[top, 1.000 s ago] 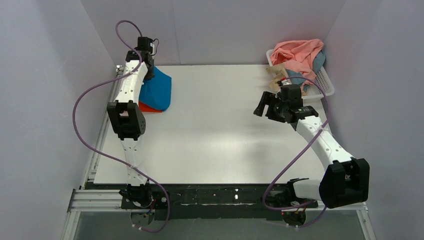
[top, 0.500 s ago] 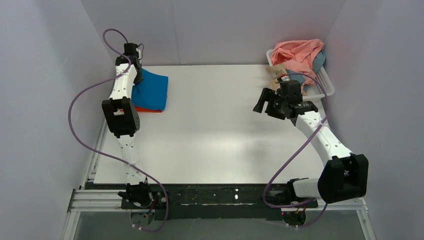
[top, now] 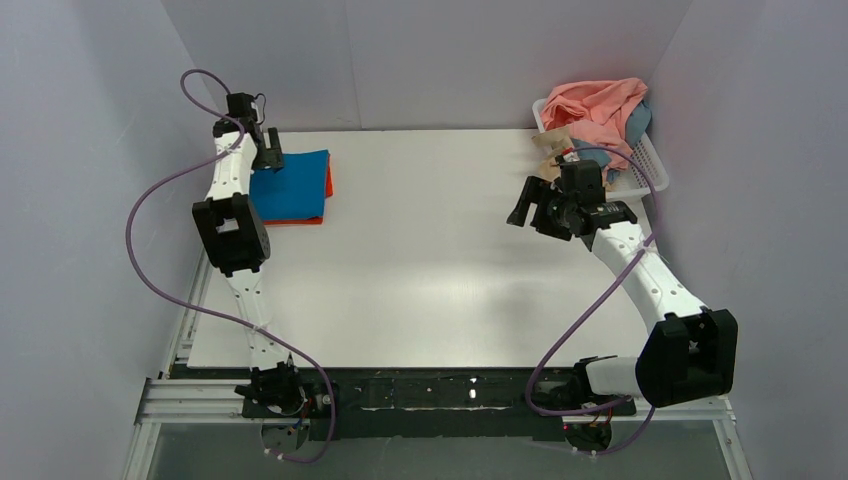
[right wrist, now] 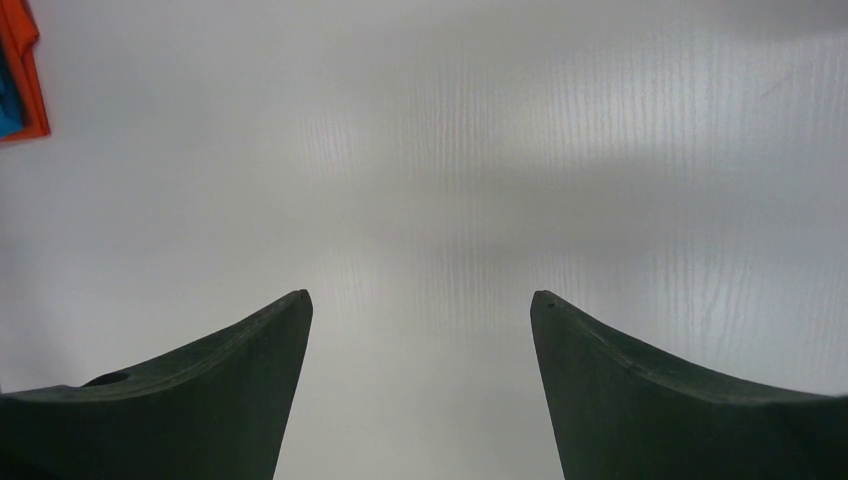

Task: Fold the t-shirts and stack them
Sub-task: Put the neatly folded tshirt into the corner of the board with the left arm, then reset both arms

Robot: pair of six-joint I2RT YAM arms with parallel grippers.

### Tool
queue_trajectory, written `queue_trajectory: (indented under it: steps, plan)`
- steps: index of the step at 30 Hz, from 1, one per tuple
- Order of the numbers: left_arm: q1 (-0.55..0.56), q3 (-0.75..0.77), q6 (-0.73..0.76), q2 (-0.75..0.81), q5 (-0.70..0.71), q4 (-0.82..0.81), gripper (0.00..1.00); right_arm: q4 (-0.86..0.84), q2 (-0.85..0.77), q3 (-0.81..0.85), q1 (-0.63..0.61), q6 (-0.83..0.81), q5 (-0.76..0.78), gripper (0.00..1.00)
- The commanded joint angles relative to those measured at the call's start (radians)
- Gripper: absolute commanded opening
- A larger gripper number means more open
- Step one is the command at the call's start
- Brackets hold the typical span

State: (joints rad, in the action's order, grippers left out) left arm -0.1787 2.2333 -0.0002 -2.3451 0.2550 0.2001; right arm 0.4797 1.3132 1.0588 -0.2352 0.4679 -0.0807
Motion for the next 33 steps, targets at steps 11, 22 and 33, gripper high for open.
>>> queue_trajectory:
  steps: [11,22,33]
  plan:
    - [0.08,-0.387,-0.473,0.554,-0.337,0.182,0.98,-0.021,-0.255,-0.118,0.006,0.017,0.046,0.89]
    - [0.649,-1.423,-0.598,1.327,-0.12,-0.045,0.98,-0.008,-0.542,-0.316,0.007,-0.005,0.117,0.9]
    - [0.675,-1.556,-0.615,1.564,-0.013,0.174,0.98,-0.048,-0.644,-0.402,0.007,0.019,0.141,0.91]
